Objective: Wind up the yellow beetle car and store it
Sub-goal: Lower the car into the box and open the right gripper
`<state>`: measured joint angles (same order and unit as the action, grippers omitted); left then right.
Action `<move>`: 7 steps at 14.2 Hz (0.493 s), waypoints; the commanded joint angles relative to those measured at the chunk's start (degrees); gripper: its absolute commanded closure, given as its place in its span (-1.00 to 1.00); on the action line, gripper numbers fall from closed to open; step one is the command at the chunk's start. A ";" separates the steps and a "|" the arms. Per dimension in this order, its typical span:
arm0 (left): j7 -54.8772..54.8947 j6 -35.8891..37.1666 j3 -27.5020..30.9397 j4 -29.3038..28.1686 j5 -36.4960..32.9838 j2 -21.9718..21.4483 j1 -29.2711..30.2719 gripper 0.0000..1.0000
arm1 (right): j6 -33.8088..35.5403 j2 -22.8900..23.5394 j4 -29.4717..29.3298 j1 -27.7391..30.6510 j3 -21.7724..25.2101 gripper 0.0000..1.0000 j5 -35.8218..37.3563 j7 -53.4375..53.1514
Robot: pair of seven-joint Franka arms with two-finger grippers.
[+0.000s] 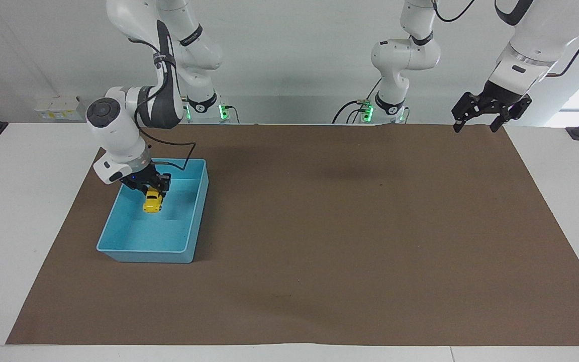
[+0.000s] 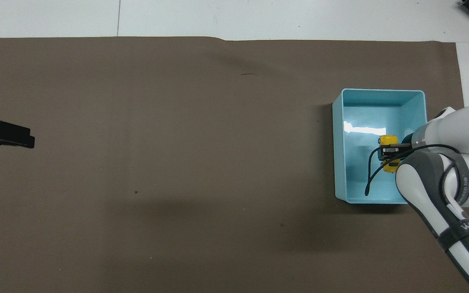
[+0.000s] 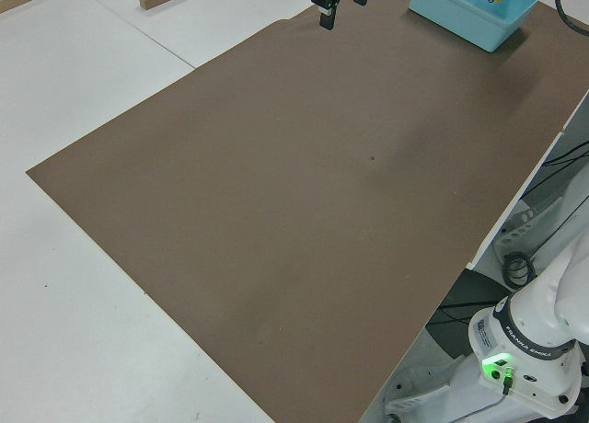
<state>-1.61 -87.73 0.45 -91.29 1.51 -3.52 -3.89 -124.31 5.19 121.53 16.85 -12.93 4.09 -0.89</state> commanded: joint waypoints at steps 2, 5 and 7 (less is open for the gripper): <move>0.20 0.90 -0.37 -0.38 -0.63 -0.87 0.55 -1.00 | -7.86 0.87 4.49 0.55 -0.69 1.00 -1.27 1.68; 0.20 0.90 -0.36 -0.38 -0.72 -0.87 0.55 -1.00 | -8.58 1.23 5.29 0.28 -0.69 1.00 -2.68 2.81; 0.20 0.90 -0.36 -0.38 -0.72 -0.87 0.55 -1.00 | -9.63 2.37 5.81 0.81 -0.69 1.00 -5.30 5.45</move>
<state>-1.61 -87.72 0.47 -91.29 1.51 -3.53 -3.89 -131.86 7.34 126.17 16.72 -13.30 1.90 0.68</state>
